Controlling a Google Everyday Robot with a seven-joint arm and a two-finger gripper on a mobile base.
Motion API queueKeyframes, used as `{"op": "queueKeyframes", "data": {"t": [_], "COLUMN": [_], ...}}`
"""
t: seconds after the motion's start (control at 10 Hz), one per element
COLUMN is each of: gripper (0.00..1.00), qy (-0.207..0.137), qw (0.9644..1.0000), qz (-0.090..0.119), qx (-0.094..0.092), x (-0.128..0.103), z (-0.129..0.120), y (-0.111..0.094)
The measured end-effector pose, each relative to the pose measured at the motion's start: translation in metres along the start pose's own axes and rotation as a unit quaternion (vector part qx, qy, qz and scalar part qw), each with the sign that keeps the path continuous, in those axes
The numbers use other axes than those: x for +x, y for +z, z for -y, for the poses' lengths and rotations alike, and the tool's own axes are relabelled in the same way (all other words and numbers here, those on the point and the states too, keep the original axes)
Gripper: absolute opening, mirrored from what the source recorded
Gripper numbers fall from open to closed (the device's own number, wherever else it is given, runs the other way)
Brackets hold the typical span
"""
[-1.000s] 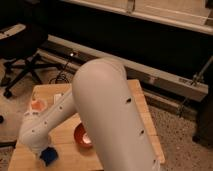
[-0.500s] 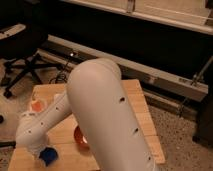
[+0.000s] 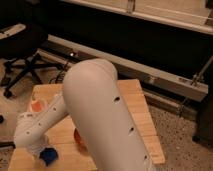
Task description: Wipe the white sponge on the table
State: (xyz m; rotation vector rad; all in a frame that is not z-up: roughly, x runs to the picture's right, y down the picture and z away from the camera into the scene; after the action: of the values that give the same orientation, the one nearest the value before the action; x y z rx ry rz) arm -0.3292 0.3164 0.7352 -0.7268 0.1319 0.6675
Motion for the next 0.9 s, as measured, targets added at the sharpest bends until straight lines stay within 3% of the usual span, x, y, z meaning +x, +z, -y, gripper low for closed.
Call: {"op": "queueKeyframes", "data": {"t": [0.9], "gripper": [0.58], "qy": [0.01], "qw": [0.9997], "qz": [-0.022], "qx": [0.006], "x": [-0.0036], "z": [0.001], "y": [0.0026]}}
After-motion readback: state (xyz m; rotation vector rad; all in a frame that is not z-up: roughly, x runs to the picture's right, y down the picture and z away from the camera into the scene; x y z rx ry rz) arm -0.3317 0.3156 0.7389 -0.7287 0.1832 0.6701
